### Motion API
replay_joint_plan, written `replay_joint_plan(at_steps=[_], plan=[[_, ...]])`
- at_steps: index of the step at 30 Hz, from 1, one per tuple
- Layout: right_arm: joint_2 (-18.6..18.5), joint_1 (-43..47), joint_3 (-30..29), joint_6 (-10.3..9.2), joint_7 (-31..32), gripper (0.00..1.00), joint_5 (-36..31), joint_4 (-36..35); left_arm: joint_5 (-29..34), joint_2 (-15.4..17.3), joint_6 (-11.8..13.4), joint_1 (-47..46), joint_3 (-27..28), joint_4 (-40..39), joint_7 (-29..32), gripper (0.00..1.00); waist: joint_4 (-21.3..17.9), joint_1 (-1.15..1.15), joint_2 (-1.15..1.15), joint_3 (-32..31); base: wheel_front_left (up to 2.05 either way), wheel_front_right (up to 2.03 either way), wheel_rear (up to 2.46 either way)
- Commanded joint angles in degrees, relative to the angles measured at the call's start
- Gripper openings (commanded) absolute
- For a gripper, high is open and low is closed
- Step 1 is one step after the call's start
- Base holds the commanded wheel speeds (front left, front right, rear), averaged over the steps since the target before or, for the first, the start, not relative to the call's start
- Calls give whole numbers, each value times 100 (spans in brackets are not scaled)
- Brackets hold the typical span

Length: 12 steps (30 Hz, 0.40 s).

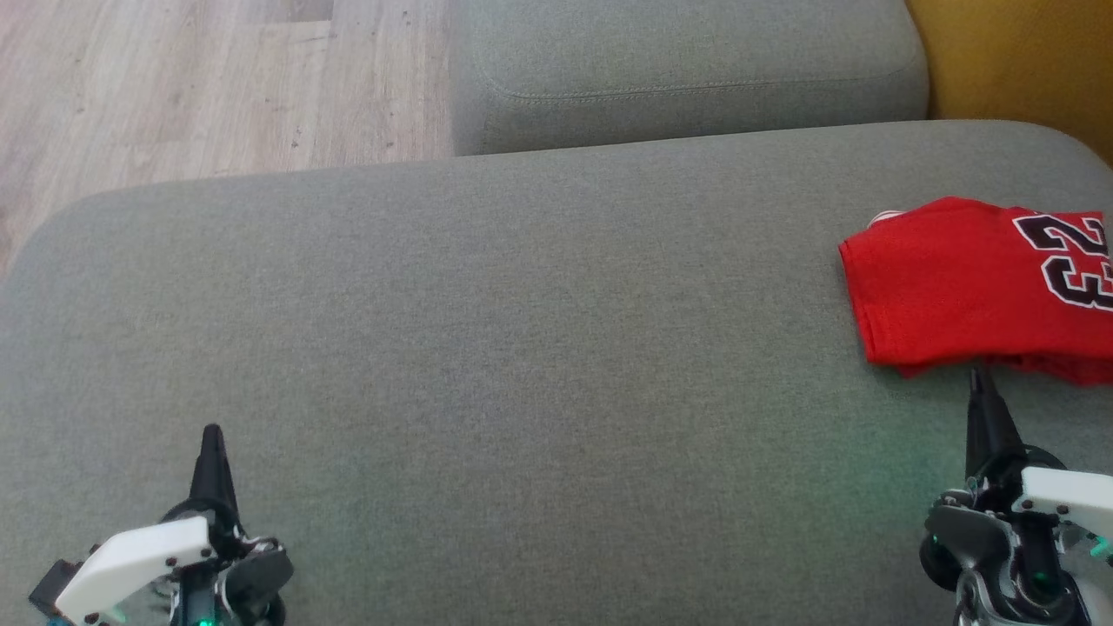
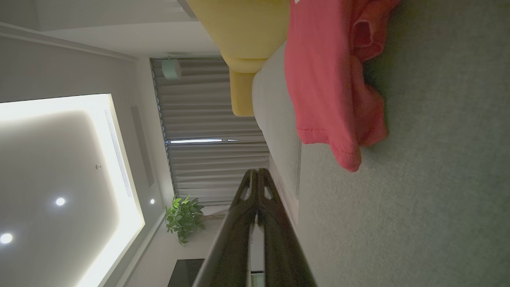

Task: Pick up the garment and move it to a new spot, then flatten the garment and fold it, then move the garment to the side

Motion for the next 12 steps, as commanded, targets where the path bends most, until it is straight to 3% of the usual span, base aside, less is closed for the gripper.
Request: replay_joint_plan(at_steps=[1, 12], plan=[[-56, -277, 113, 40, 45, 0, 3, -182, 66, 34, -41, -270, 200, -162, 27, 0, 0, 0, 0, 0, 0, 0, 0], [-52, -277, 108, 40, 49, 0, -1, -181, 77, 26, -41, -272, 213, -161, 37, 0, 0, 0, 0, 0, 0, 0, 0]])
